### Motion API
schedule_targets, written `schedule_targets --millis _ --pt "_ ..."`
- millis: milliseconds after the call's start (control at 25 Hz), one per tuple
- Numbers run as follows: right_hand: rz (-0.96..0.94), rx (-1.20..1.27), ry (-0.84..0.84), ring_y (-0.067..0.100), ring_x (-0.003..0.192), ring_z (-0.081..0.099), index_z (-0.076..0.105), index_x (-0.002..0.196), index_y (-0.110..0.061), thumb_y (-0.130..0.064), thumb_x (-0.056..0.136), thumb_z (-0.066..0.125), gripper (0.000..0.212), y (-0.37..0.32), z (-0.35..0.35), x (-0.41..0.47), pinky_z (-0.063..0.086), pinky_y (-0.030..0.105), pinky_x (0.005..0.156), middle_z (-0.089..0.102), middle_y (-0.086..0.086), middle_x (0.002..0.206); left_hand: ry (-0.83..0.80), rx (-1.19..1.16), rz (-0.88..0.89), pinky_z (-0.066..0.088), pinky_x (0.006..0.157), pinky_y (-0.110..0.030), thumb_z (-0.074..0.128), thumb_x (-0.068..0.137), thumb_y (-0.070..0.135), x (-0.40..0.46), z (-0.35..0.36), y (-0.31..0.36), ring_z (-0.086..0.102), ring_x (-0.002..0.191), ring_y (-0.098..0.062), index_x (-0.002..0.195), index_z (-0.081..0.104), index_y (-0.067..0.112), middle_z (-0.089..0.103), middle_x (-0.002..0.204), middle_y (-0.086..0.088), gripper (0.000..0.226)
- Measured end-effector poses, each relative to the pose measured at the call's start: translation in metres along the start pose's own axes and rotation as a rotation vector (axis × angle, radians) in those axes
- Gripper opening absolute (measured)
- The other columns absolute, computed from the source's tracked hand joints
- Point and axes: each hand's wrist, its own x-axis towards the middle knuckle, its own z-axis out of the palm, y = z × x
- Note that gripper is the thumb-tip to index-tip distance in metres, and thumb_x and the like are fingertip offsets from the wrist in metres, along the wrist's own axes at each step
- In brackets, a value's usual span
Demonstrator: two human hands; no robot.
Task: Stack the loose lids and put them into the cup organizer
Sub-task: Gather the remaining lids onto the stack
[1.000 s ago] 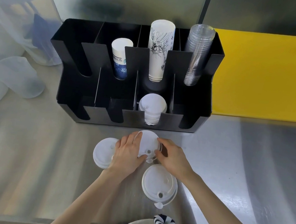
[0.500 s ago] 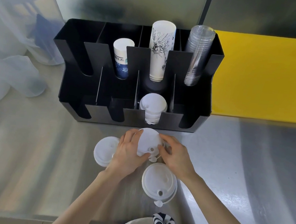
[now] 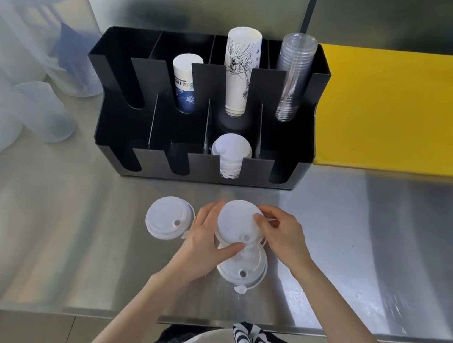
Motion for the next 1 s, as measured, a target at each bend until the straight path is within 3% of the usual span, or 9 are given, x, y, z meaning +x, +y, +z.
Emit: schedule_targets --millis 160,320,520,680,800,880,1000 --pt "0.015 0.039 0.023 0.004 0.078 0.056 0.064 0.102 -0.020 -0.021 0.084 0.056 0.020 0.002 -0.001 -0.013 0.041 -0.001 0.060 0.062 -0.010 0.089 0.036 -0.249 -0.253 0.038 0.093 -0.022 0.062 0.081 0.025 -0.009 0.007 -0.004 0.050 0.113 -0.012 0.126 0.042 0.017 0.048 0.130 0.000 0.049" --pt "0.011 0.006 0.025 0.010 0.084 0.055 0.064 0.104 -0.020 -0.021 0.084 0.056 0.021 0.007 0.000 -0.023 0.037 -0.004 0.061 0.062 -0.011 0.092 0.075 -0.248 -0.274 0.040 0.069 0.004 0.058 0.084 0.016 -0.019 0.014 -0.009 0.058 0.087 0.000 0.115 0.055 0.020 0.058 0.113 -0.001 0.032" --pt "0.039 -0.056 0.030 0.012 0.080 0.054 0.064 0.104 -0.020 -0.022 0.083 0.058 0.021 0.020 0.003 -0.034 0.033 -0.008 0.060 0.058 -0.008 0.092 0.082 -0.202 -0.272 0.037 0.064 0.006 0.056 0.085 0.013 -0.026 0.022 -0.011 0.053 0.076 0.009 0.116 0.056 0.019 0.053 0.102 0.007 0.031" --pt "0.054 -0.083 0.032 0.011 0.081 0.053 0.063 0.104 -0.019 -0.023 0.083 0.059 0.022 0.026 0.006 -0.038 0.035 0.004 0.064 0.056 -0.002 0.096 0.088 -0.148 -0.279 0.035 0.065 0.004 0.052 0.086 0.011 -0.028 0.025 -0.011 0.058 0.088 -0.008 0.117 0.055 0.017 0.055 0.112 0.004 0.032" --pt "0.072 -0.119 0.009 0.011 0.086 0.052 0.061 0.107 -0.018 -0.025 0.084 0.057 0.024 0.029 0.009 -0.039 0.035 0.012 0.074 0.059 0.003 0.104 0.079 -0.091 -0.286 0.039 0.082 -0.015 0.047 0.088 0.011 -0.028 0.028 -0.012 0.053 0.106 -0.022 0.120 0.052 0.016 0.055 0.124 -0.002 0.033" --pt "0.074 -0.121 0.010 0.011 0.085 0.052 0.061 0.107 -0.018 -0.025 0.084 0.057 0.024 0.030 0.010 -0.040 0.036 0.016 0.075 0.060 0.006 0.106 0.065 -0.065 -0.288 0.040 0.089 -0.027 0.046 0.088 0.010 -0.028 0.030 -0.012 0.052 0.108 -0.025 0.121 0.051 0.015 0.055 0.126 -0.004 0.034" --pt "0.073 -0.124 0.017 0.014 0.084 0.053 0.061 0.106 -0.018 -0.025 0.084 0.057 0.024 0.031 0.010 -0.040 0.038 0.019 0.077 0.059 0.009 0.107 0.060 -0.055 -0.285 0.039 0.088 -0.026 0.044 0.089 0.010 -0.028 0.031 -0.013 0.051 0.109 -0.025 0.122 0.051 0.015 0.054 0.127 -0.004 0.034"
